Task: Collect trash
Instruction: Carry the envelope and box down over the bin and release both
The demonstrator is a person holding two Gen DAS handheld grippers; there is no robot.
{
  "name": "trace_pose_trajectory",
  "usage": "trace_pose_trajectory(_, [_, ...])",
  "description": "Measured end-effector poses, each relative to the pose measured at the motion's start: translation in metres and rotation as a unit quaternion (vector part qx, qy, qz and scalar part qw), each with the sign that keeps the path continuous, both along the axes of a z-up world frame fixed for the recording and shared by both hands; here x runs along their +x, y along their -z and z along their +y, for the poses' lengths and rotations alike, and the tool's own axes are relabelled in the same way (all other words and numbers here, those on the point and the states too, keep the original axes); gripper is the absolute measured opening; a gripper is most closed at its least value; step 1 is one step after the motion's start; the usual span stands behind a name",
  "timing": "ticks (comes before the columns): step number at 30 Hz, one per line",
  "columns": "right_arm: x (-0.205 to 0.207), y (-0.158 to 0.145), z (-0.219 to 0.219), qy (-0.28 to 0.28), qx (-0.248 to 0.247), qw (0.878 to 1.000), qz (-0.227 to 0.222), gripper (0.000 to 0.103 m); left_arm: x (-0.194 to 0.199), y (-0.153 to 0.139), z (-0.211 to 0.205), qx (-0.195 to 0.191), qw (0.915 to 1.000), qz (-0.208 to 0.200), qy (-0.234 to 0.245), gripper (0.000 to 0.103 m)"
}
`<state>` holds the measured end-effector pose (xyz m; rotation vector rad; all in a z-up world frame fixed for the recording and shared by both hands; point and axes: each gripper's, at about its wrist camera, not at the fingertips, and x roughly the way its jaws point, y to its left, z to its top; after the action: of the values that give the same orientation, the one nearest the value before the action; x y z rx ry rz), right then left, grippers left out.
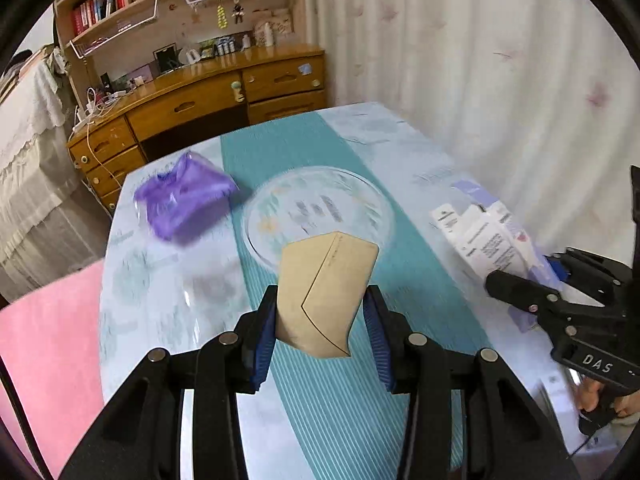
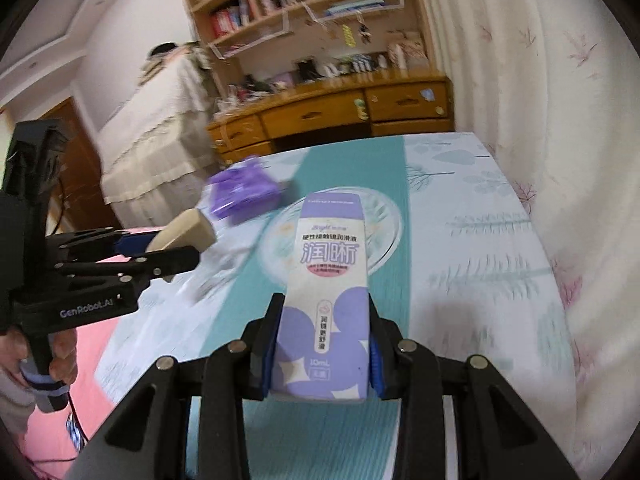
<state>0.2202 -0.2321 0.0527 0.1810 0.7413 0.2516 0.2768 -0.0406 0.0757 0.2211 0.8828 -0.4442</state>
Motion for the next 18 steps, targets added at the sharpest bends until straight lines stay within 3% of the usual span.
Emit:
trace_pose_trajectory(5, [-0.087,-0.005,0.021,-0.026,-0.01,0.999,-0.033,0.035,-0.089,-0.003,0.017,-0.036,0.9991,-0.014,0.02,0.04])
trace_pose_trajectory(9, [-0.147,0.005,0.038,-0.049,-0.026,0.997,-0.055,0.035,-0.151,0.014,0.025,-0.052,0.9977,-0.019,0.038,0.04])
trace_pose_trajectory(13, [-0.193,0.036,0.053,-0.072,-0.039,0.995,-0.051,0.036,-0.204,0.052,0.034,-0.054,0.9971,-0.019,0.05,0.04])
trace_pose_trajectory(18, [-0.221,0.092,0.071,-0.102,-0.066,0.992,-0.029,0.036,-0.24,0.111,0.037,-0.055,0.9951,-0.005,0.082,0.04])
